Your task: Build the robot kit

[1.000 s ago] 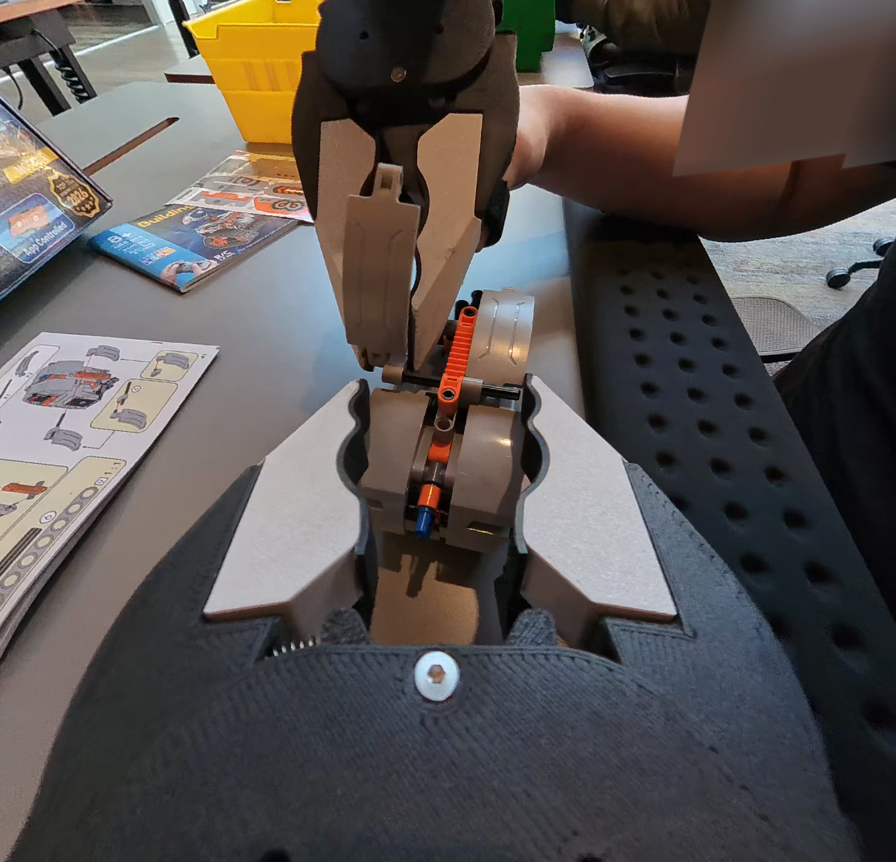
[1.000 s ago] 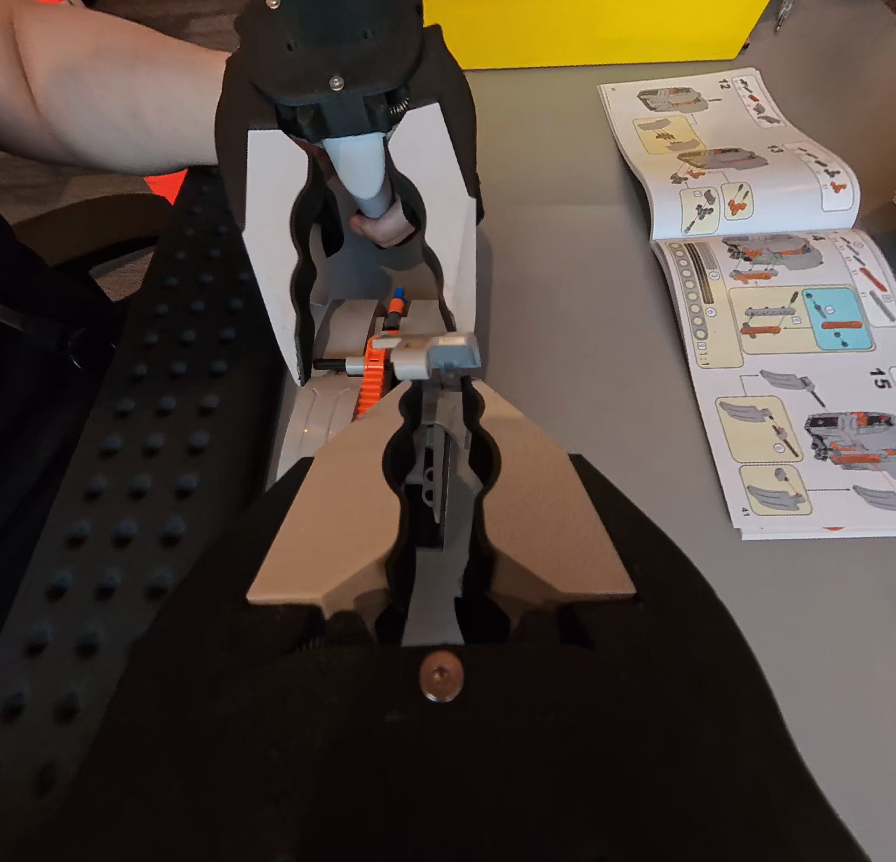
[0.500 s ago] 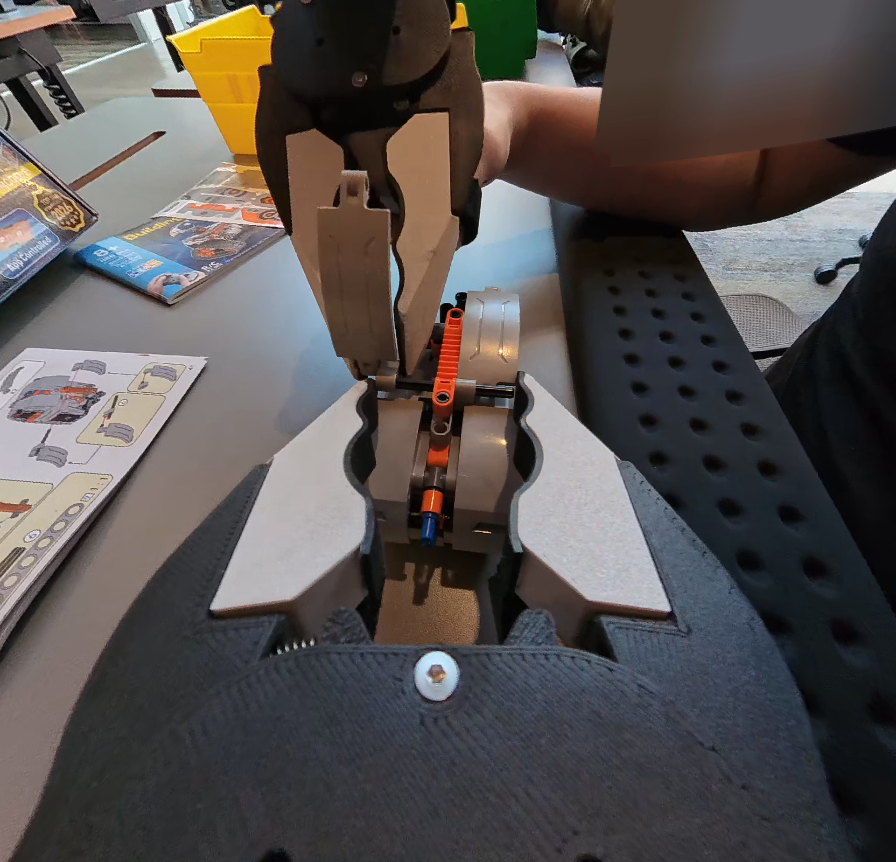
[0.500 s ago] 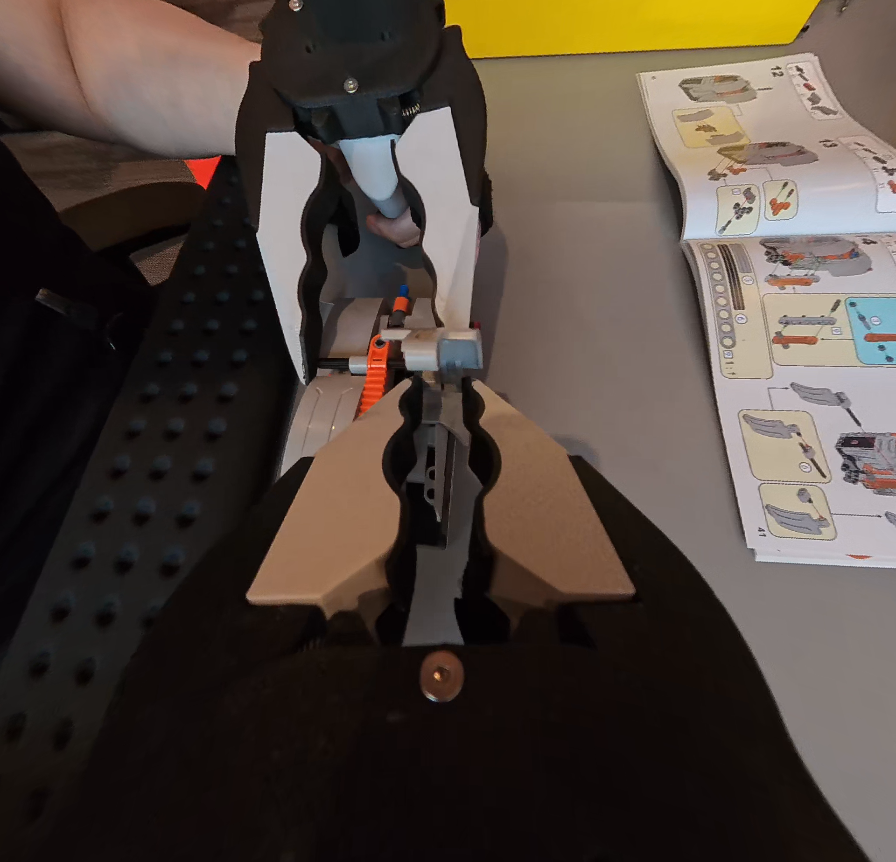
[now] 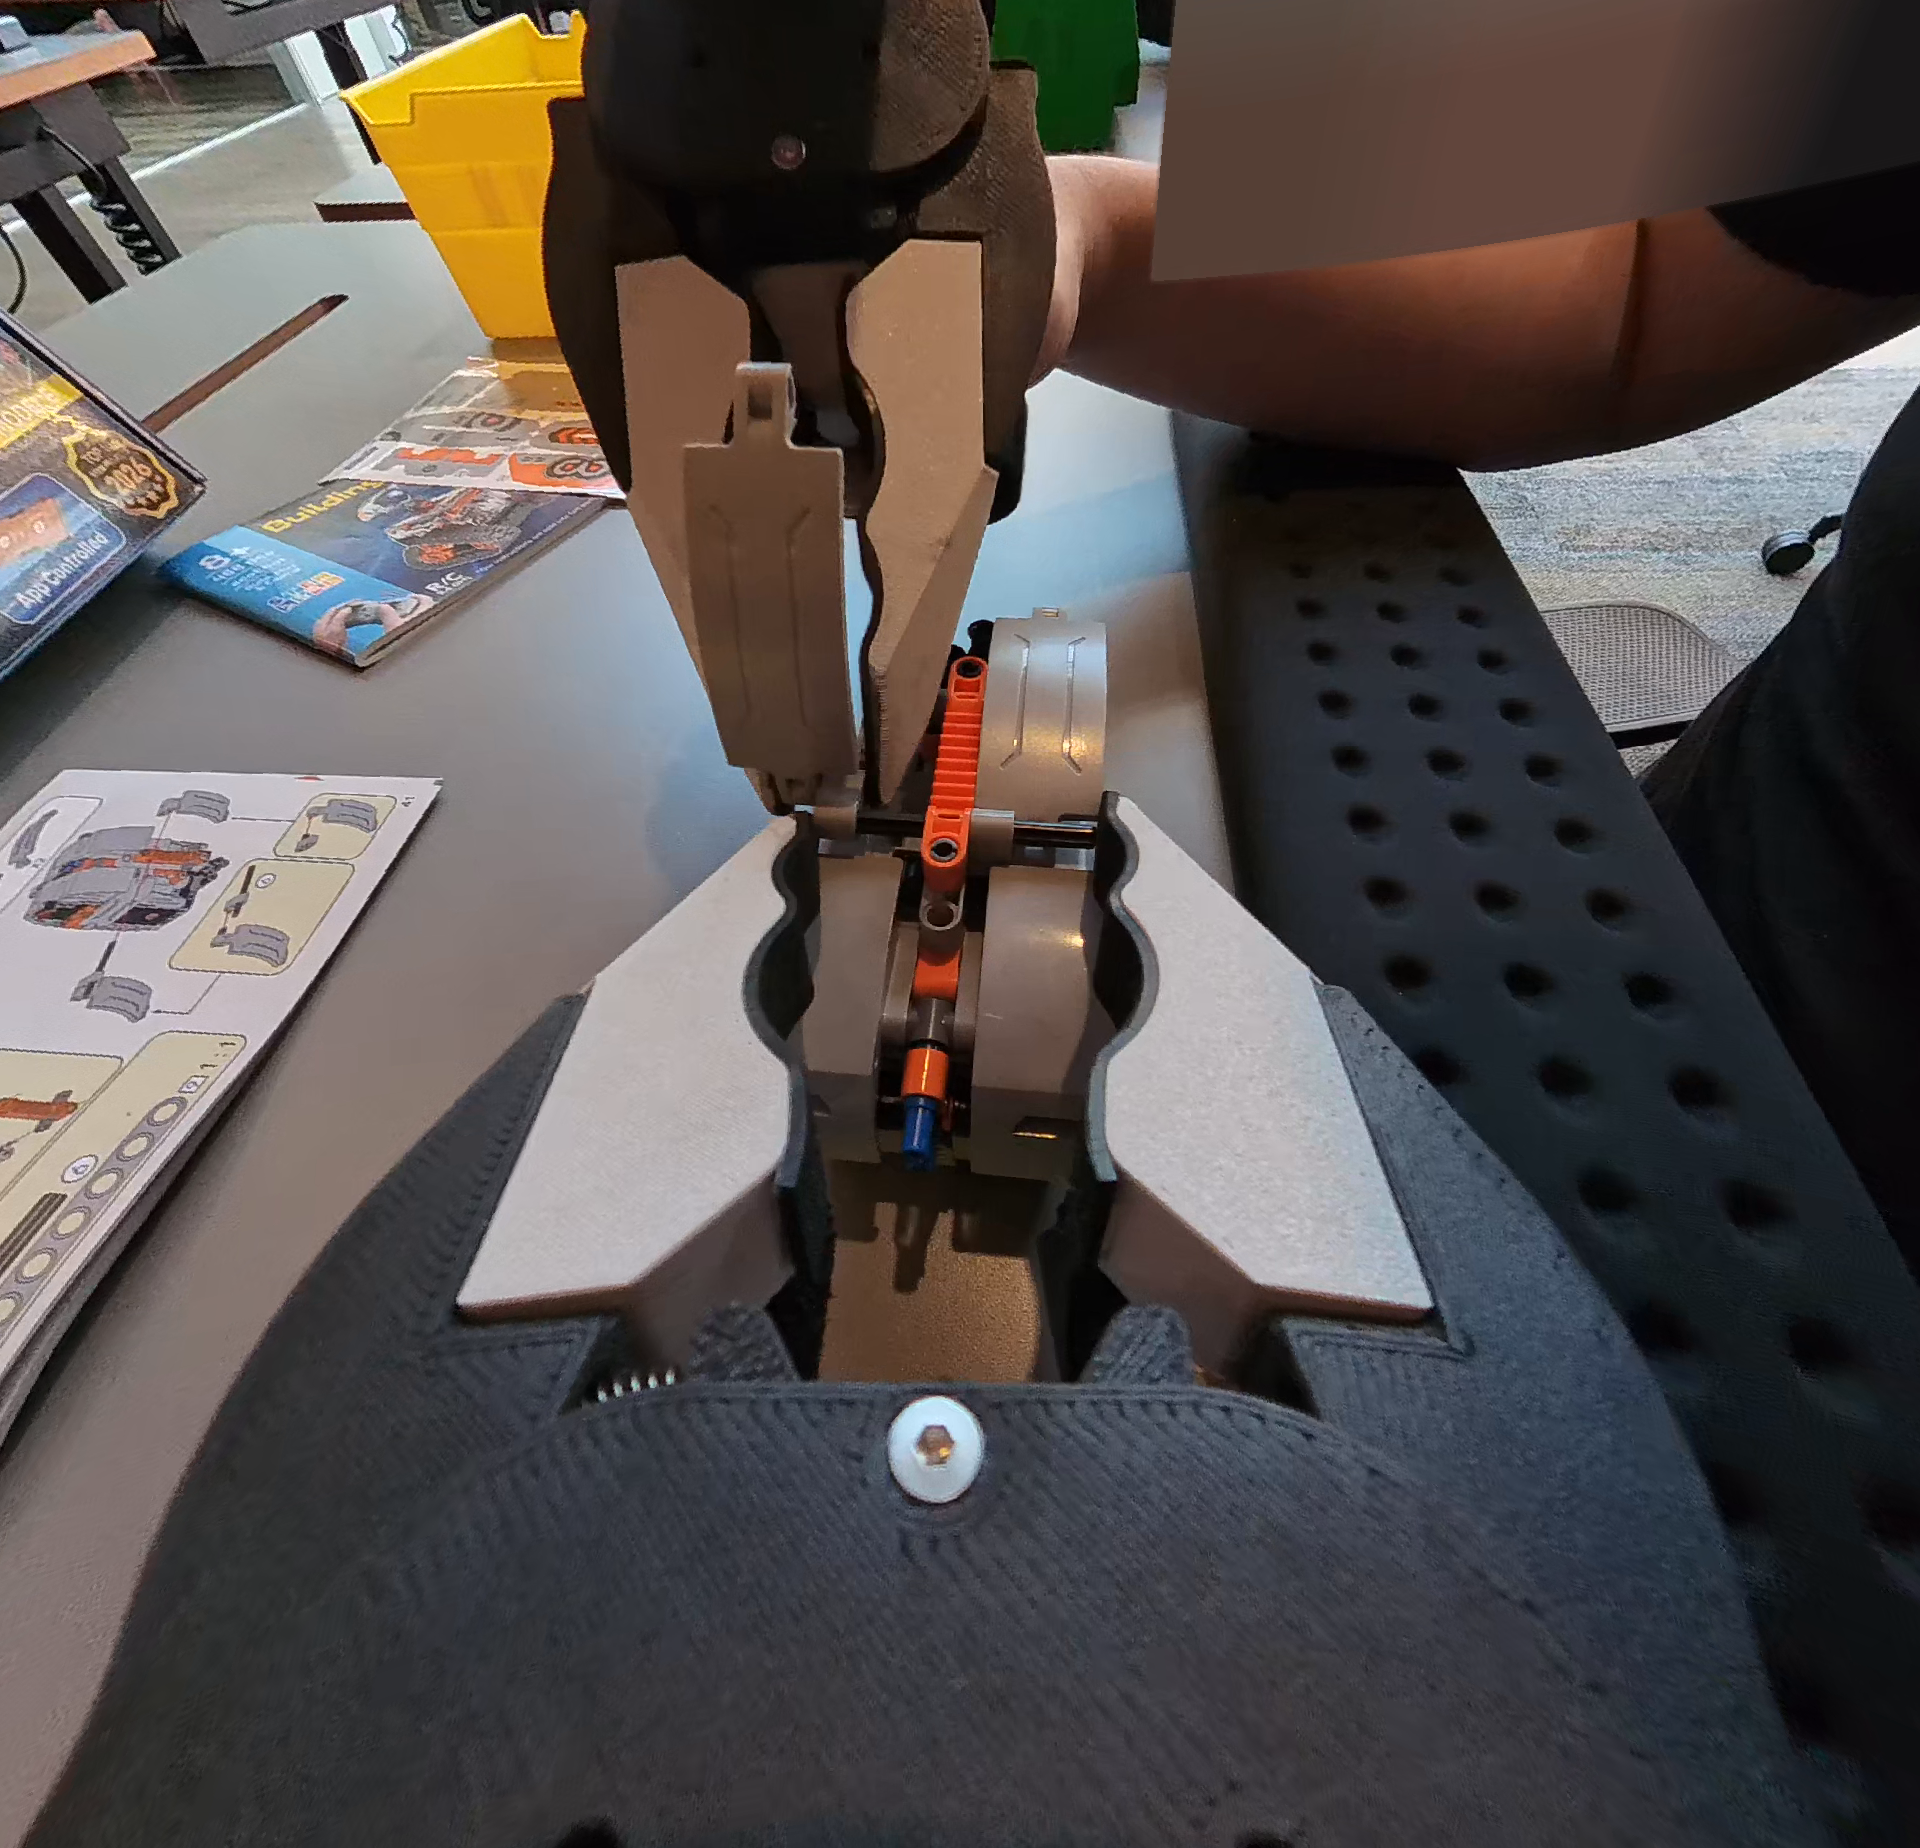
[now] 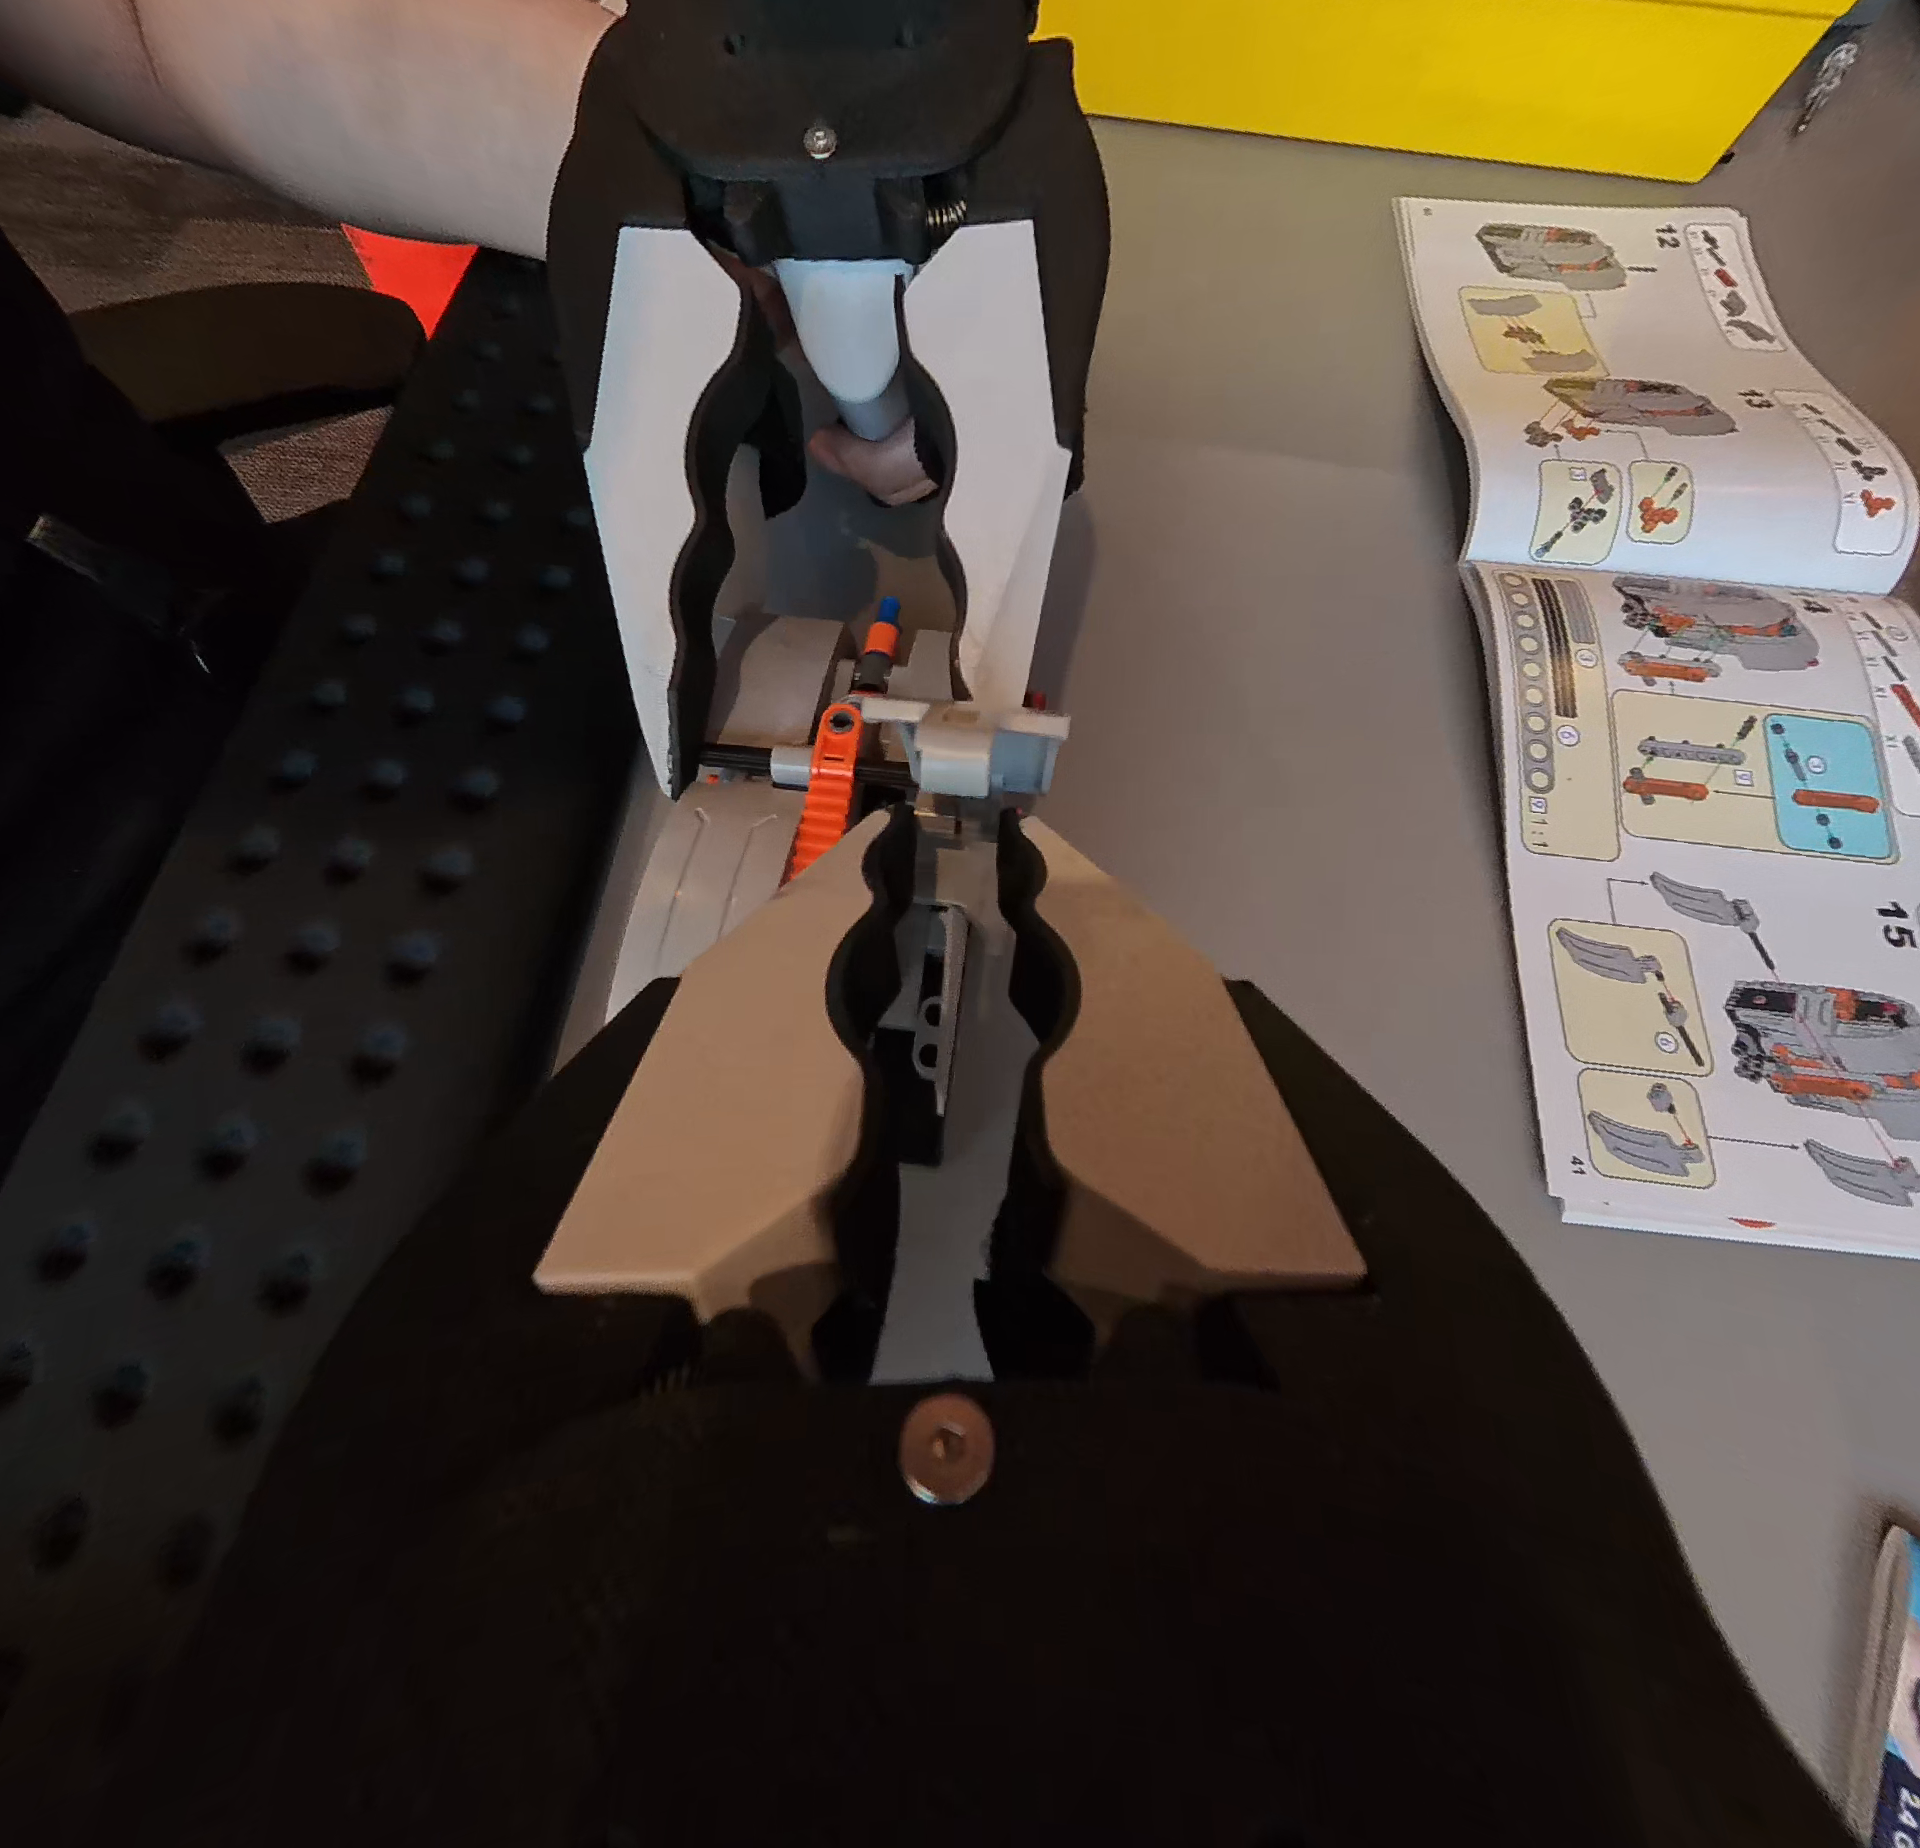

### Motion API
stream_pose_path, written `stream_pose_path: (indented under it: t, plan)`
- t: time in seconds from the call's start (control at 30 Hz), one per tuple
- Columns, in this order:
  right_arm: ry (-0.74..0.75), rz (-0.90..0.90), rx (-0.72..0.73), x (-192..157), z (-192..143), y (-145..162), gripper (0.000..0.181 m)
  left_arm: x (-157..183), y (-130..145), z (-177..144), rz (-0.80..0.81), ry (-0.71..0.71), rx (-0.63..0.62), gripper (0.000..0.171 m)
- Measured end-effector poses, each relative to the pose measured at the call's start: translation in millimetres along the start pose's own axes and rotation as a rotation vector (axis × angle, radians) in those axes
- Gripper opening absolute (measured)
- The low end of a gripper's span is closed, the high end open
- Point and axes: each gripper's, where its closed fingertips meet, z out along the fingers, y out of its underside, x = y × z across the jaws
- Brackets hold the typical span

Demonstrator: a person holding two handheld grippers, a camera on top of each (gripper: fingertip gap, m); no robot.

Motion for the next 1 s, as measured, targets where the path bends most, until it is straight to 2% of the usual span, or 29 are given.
stream_pose_path:
  t: [0.13, 0.3, 0.33, 0.43, 0.6, 1.0]
  plan:
    - [0.009, 0.005, -0.006, -1.8, 0.0, 0.2, 0.014, 1.1, 0.1, 0.0, -0.001, 0.007, 0.0, 0.05]
    - [-0.029, 0.108, 0.033, -0.3, 1.1, 0.1, 0.015, -0.4, -1.4, -0.2, -0.047, -0.007, 0.0, 0.051]
    - [-0.03, 0.111, 0.032, -0.6, 1.1, -0.1, 0.015, -0.3, -0.2, 0.4, -0.022, -0.027, -0.016, 0.064]
    - [-0.017, 0.099, 0.025, -0.5, 0.7, 0.2, 0.015, 0.2, 3.6, 2.8, 0.054, -0.074, -0.054, 0.07]
    - [-0.013, 0.103, 0.026, -0.7, 0.4, 0.3, 0.015, 2.5, 3.1, 3.0, 0.093, -0.072, -0.058, 0.056]
    - [-0.001, 0.084, 0.02, -3.5, 1.6, -0.5, 0.015, 3.3, 1.2, -1.2, 0.038, -0.031, -0.039, 0.05]
